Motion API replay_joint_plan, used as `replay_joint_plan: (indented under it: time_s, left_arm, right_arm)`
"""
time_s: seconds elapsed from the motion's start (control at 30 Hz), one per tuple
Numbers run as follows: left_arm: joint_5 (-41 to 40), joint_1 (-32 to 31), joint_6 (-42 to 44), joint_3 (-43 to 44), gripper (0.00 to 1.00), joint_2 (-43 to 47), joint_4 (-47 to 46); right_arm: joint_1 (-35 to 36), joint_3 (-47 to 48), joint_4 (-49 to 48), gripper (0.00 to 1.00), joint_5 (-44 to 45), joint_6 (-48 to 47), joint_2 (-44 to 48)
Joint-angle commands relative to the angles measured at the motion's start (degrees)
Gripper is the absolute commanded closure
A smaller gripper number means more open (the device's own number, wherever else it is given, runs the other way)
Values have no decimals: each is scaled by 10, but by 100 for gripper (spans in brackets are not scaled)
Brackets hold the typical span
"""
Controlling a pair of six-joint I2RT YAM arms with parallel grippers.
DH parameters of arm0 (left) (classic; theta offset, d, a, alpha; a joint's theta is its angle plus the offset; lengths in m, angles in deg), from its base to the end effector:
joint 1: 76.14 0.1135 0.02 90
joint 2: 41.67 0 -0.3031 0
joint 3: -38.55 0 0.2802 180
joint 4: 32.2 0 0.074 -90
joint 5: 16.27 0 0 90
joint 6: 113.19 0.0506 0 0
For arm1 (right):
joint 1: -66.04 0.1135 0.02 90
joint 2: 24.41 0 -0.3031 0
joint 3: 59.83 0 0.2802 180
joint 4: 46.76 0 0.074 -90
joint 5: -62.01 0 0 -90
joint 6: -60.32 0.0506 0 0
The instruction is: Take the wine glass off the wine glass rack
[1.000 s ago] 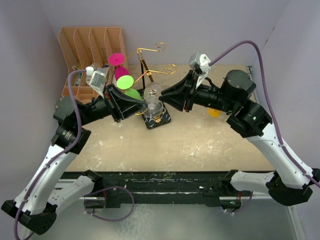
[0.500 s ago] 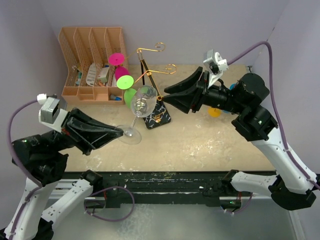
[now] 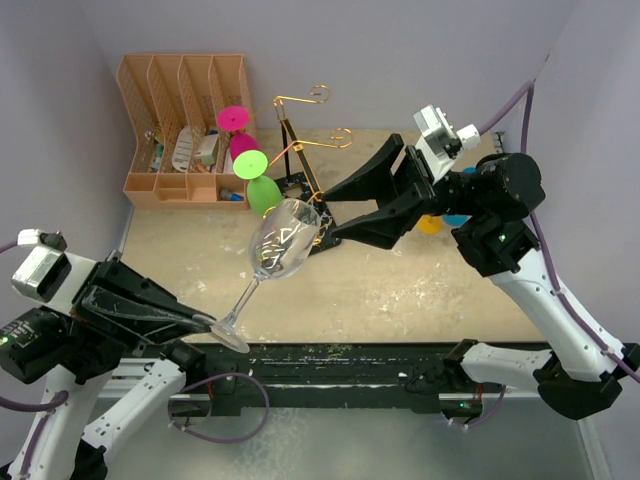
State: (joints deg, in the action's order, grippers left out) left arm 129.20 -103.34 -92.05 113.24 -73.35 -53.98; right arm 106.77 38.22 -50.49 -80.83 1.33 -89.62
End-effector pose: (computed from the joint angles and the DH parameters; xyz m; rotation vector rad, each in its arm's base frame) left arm -0.0095 -0.0420 0.5567 0.8597 0.8264 -1.7158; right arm 0.1346 0.1691 0.6029 -1.0264 0.8769 1.5053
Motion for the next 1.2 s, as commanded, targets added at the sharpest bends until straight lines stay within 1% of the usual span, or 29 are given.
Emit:
replay_joint_plan:
  time_s: [0.0, 0.17, 0.3, 0.43, 0.53, 0.7, 0.8, 0.87, 1.0, 1.17]
  left_arm:
    - [-6, -5, -37, 4, 100, 3, -95]
    - [-7, -6, -79, -4, 100, -10, -171]
    - [-4, -6, -88, -10, 100, -23, -190]
    - [-8, -6, -104, -20, 100, -36, -221]
    - [-8, -6, -116, -22, 100, -46, -243]
    - [-6, -6, -113, -22, 100, -49, -242]
    - [-8, -6, -110, -27, 100, -50, -241]
    - [-10, -6, -110, -30, 100, -54, -247]
    - [-11, -6, -113, -30, 100, -68, -257]
    - [-11, -6, -117, -32, 100, -79, -273]
  right_arm:
    - [-3, -7, -119, 41, -77, 73, -6]
    - [-3, -11, -140, 41, -107, 93, -19]
    - [-3, -19, -210, 42, -137, 143, -29]
    - [-2, -21, -270, 42, -140, 175, -37]
    - [-3, -19, -278, 43, -140, 177, -39]
    - [-3, -15, -273, 45, -138, 171, -35]
    - [-3, -17, -290, 50, -141, 187, -36]
    - [-2, -21, -320, 57, -152, 214, -40]
    - [-2, -35, -437, 66, -167, 304, -52]
    - [-2, -42, -534, 68, -170, 379, -62]
